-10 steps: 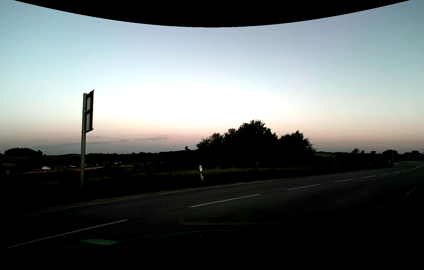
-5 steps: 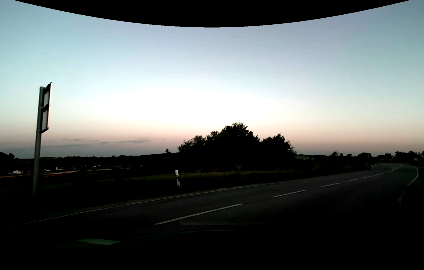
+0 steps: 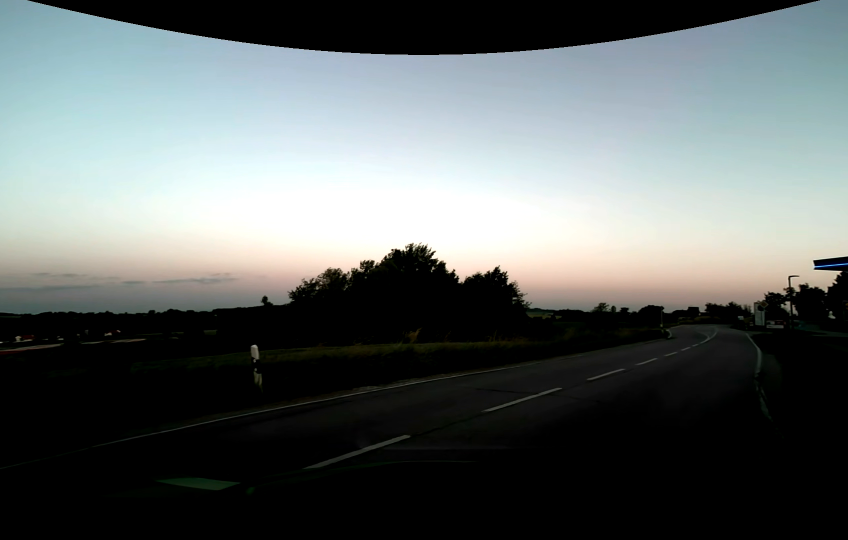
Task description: Follow the waypoints while adhering to traffic rules and regulations
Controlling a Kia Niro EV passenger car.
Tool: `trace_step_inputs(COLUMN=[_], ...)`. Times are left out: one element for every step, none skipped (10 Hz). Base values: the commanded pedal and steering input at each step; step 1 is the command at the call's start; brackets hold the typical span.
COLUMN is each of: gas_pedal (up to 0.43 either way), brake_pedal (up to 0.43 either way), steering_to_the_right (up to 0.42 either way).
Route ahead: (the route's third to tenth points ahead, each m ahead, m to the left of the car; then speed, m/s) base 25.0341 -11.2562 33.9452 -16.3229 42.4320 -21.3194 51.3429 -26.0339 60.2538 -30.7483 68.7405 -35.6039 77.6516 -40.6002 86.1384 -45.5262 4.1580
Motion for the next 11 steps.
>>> trace_step_inputs(gas_pedal=[0.398,0.398,0.390,0.390,0.390,0.398,0.398,0.409,0.409,0.409,0.409], brake_pedal=[0.000,0.000,0.000,0.000,0.000,0.000,0.000,0.000,0.000,0.000,0.000], steering_to_the_right=[0.394,0.390,0.384,0.382,0.379,0.367,0.353,0.342,0.326,0.294,0.255])
